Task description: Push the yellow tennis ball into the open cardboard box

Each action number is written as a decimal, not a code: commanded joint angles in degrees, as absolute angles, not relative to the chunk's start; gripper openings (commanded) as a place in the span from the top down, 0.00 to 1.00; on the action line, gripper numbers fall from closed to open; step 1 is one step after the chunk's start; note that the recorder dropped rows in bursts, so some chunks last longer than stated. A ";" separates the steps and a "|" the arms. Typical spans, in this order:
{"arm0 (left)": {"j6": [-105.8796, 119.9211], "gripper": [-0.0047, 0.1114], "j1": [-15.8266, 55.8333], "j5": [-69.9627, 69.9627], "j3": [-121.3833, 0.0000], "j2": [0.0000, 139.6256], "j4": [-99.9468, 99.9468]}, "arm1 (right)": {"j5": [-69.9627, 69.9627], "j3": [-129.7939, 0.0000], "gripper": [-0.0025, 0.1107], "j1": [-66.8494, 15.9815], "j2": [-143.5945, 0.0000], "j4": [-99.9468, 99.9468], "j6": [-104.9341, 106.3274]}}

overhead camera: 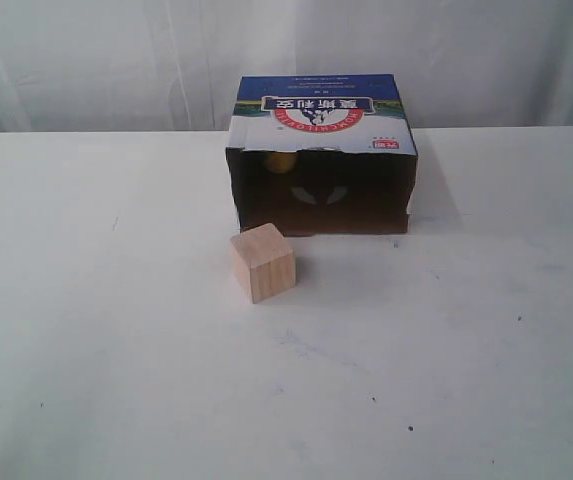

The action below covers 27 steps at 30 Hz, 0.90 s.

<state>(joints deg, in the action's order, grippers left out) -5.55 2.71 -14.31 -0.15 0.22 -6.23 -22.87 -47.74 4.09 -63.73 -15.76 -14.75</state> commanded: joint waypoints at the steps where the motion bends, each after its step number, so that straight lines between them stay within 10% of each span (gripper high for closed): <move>1: -5.98 0.96 3.05 -14.59 0.00 0.00 -6.51 | -14.41 -39.58 0.98 4.51 -51.36 -16.30 -15.78; 12: -5.98 0.96 3.05 -14.59 0.00 0.00 -6.51 | -7.61 -22.99 0.98 4.51 -20.30 -15.88 -20.80; 18: -5.98 0.96 3.05 -14.59 0.00 0.00 -6.51 | -27.88 -21.85 0.98 4.51 -1.36 -16.13 -20.00; 27: -5.99 0.96 3.10 -14.59 0.00 0.00 -6.51 | -22.26 -10.42 0.98 4.61 0.00 -15.18 -5.92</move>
<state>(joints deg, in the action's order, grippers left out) -5.55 2.71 -14.44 -0.15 0.22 -6.23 -24.39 -14.04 4.10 -0.19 -19.55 -13.70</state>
